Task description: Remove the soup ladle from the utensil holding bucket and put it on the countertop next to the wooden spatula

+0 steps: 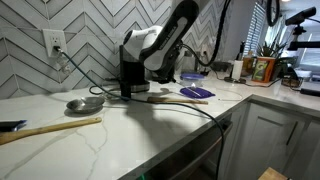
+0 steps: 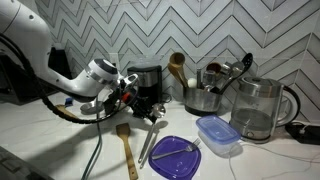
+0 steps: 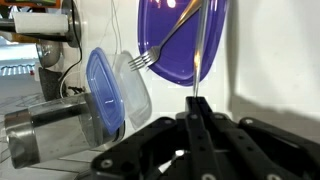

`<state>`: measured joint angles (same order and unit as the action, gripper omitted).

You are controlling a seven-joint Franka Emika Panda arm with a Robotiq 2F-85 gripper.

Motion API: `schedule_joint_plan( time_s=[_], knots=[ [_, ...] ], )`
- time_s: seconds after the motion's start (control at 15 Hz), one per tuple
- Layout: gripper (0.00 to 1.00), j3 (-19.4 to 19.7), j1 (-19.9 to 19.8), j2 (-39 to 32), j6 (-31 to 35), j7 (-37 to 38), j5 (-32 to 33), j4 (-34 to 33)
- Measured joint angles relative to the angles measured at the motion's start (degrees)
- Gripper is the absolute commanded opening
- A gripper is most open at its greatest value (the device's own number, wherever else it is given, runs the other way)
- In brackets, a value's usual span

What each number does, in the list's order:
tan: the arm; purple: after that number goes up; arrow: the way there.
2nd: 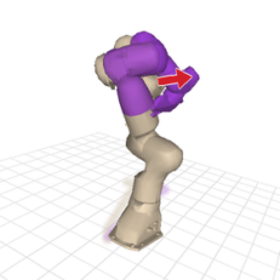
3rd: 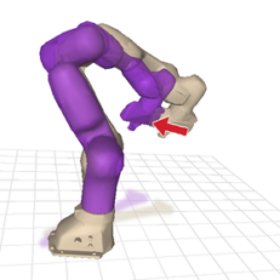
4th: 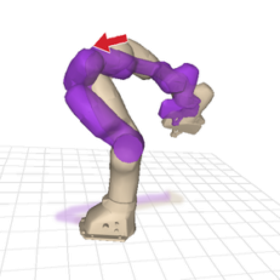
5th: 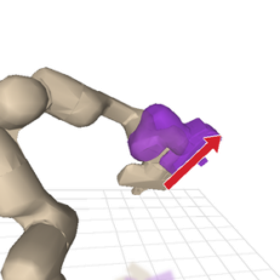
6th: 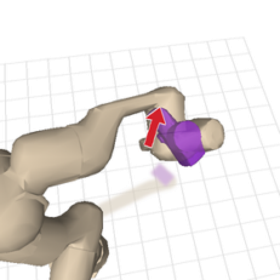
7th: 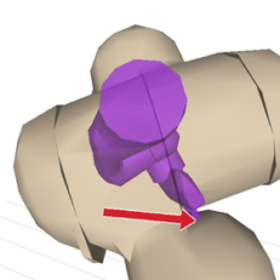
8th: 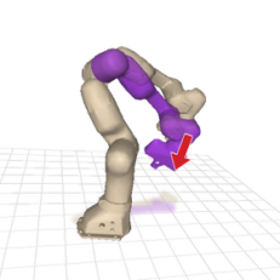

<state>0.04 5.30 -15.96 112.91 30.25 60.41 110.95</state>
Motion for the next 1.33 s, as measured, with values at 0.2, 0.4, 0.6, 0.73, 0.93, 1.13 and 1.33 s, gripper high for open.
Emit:
schedule_joint_plan(
  time_s=[0.2, 0.4, 0.6, 0.73, 0.93, 1.13, 1.33],
  knots=[
    [0.01, -0.16, 0.01, -0.47, -0.25, -0.02, -0.35, -0.08],
    [0.01, -0.30, 0.04, -0.99, -0.52, -0.21, -0.79, -0.23],
    [0.01, -0.38, 0.27, -2.05, -1.95, -0.46, -0.79, -0.90],
    [0.01, -0.44, 0.67, -3.02, -3.64, -0.67, -0.72, -1.64],
    [0.01, -0.47, 1.46, -4.56, -6.03, -1.23, -0.28, -2.79],
    [0.01, -0.48, 1.96, -5.98, -7.51, -1.41, 1.20, -3.81],
    [0.01, -0.46, 2.00, -7.37, -7.71, -2.22, 2.86, -4.59]
  ],
)
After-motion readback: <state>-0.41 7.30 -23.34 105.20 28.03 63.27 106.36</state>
